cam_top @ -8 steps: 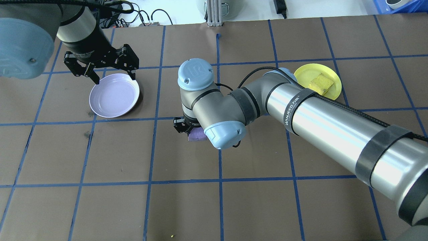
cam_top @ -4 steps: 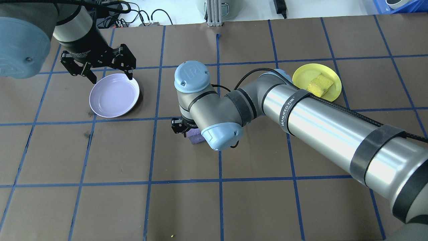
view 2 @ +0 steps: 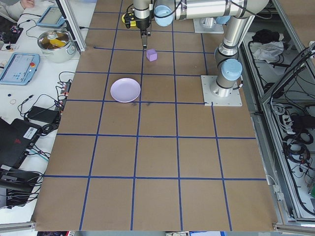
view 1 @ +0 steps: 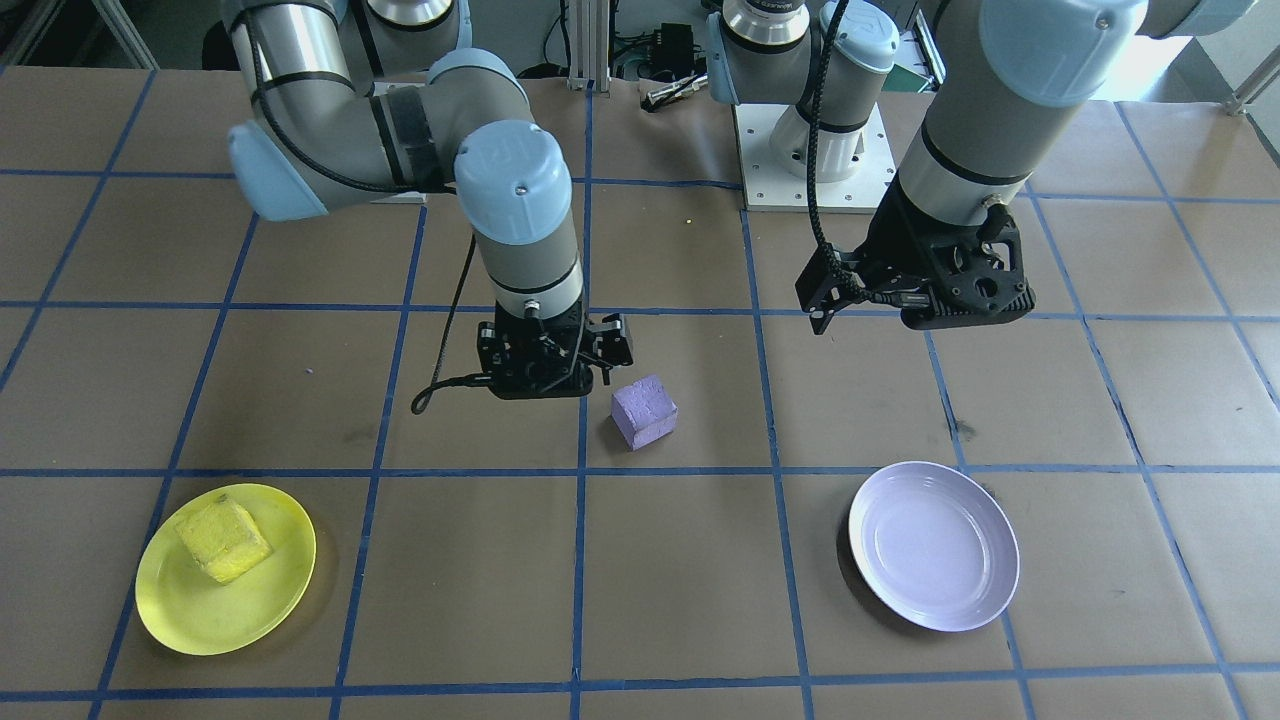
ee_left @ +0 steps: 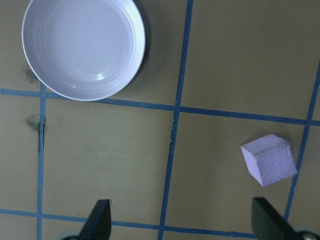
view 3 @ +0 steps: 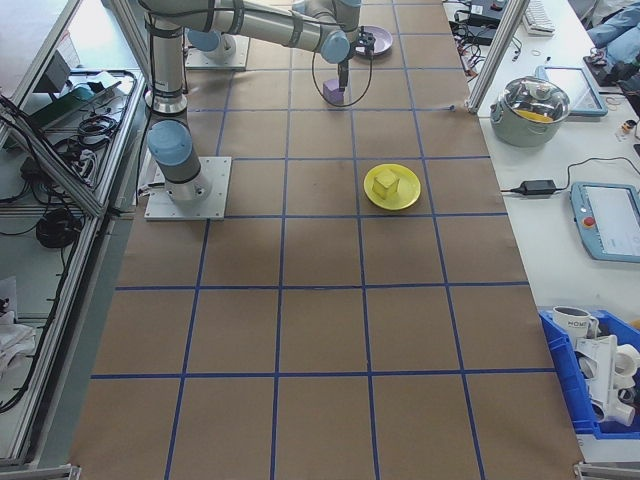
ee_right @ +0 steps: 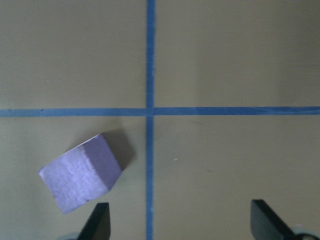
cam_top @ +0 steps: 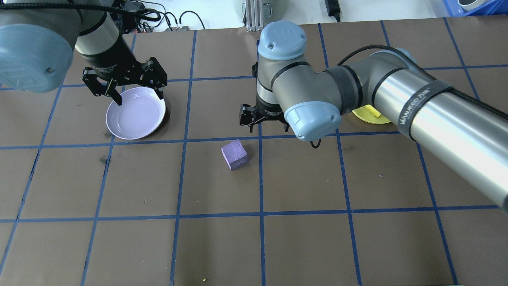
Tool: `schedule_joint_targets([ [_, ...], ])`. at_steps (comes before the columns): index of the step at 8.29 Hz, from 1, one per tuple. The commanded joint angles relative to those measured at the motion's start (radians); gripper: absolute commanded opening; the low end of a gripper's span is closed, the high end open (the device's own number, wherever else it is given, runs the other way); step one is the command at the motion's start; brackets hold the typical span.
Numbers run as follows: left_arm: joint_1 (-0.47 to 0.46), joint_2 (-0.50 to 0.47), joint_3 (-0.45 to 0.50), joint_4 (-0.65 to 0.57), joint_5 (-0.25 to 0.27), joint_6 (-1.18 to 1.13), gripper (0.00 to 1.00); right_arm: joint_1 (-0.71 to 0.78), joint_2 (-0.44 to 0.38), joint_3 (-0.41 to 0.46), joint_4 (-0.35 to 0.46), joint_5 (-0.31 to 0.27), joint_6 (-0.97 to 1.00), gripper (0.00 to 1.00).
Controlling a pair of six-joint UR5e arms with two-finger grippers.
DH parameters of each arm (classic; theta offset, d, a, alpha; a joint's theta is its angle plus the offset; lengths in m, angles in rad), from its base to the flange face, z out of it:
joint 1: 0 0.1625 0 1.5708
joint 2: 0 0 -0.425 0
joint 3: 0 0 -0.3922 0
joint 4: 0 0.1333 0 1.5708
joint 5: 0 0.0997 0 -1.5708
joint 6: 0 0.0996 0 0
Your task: Sort blocks by color into plates
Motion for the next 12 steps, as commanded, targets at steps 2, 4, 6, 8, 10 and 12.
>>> schedule_joint_targets([
  [2,-0.161,-0.049,-0.079,0.118,-0.005,-0.235,1.0,-0.242,-0.215,-0.012,0.346,-0.077,-0.108,1.0],
  [4,-0.21,-0.098,-0.082,0.123,-0.101,-0.378,1.0,-0.287,-0.273,-0.094,0.491,-0.084,-0.127,1.0],
  [6,-0.227,-0.136,-0.082,0.123,-0.132,-0.48,1.0,-0.289,-0.245,-0.209,0.594,-0.085,-0.136,1.0],
  [8,-0.257,-0.194,-0.084,0.124,-0.137,-0.539,1.0,-0.287,-0.247,-0.202,0.602,-0.117,-0.151,1.0],
  [10,-0.261,-0.25,-0.084,0.123,-0.19,-0.582,1.0,-0.286,-0.252,-0.191,0.603,-0.111,-0.153,1.0],
  [12,-0.263,-0.279,-0.087,0.114,-0.189,-0.578,1.0,-0.286,-0.254,-0.185,0.606,-0.114,-0.173,1.0],
])
